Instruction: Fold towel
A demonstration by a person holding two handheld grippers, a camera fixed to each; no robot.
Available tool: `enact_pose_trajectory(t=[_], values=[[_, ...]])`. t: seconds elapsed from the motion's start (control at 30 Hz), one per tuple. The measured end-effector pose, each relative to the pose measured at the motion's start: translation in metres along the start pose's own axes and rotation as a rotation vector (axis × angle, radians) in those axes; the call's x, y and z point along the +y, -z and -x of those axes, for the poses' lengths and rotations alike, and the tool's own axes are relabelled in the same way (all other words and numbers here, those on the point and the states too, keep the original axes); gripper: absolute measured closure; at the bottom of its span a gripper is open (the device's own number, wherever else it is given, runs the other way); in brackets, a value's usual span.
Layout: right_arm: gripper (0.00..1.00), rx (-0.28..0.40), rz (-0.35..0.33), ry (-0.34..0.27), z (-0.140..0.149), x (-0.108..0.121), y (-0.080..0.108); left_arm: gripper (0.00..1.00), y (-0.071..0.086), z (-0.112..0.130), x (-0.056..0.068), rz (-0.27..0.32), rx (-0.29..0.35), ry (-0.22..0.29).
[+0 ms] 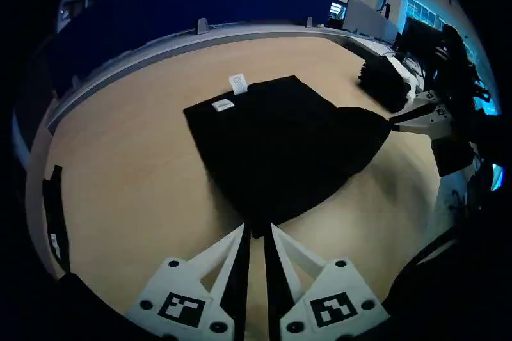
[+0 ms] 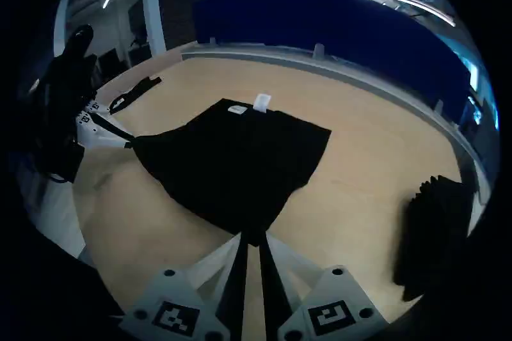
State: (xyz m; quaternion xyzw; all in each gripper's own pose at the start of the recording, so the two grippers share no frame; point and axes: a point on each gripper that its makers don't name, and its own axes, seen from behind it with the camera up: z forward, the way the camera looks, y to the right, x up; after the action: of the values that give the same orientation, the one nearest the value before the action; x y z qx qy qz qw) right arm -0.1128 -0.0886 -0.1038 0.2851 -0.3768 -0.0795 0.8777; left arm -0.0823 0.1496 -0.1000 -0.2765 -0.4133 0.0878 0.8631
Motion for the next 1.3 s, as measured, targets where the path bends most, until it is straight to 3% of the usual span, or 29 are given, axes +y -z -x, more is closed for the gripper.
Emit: enact_pose_trajectory(t=[0.2,0.57,0.97,1.3], values=[[0.88,0.034,-0.004,0.004,-0.022,-0.008,0.022,0.86,0.024,-0.016,-0.002,-0.014,0.019,0.02],[0.88,0.068,-0.013,0.008,-0.047,-0.016,0.058,0.86,0.06,-0.034,0.008,-0.001,0.041,0.041],[0.88,0.056,-0.011,0.013,-0.054,-0.01,0.054,0.86,0.055,-0.049,0.0,-0.02,0.059,0.042],[0.88,0.04,0.019,0.024,-0.071,0.015,0.025,0.86,0.033,-0.079,-0.02,-0.055,0.09,0.031]])
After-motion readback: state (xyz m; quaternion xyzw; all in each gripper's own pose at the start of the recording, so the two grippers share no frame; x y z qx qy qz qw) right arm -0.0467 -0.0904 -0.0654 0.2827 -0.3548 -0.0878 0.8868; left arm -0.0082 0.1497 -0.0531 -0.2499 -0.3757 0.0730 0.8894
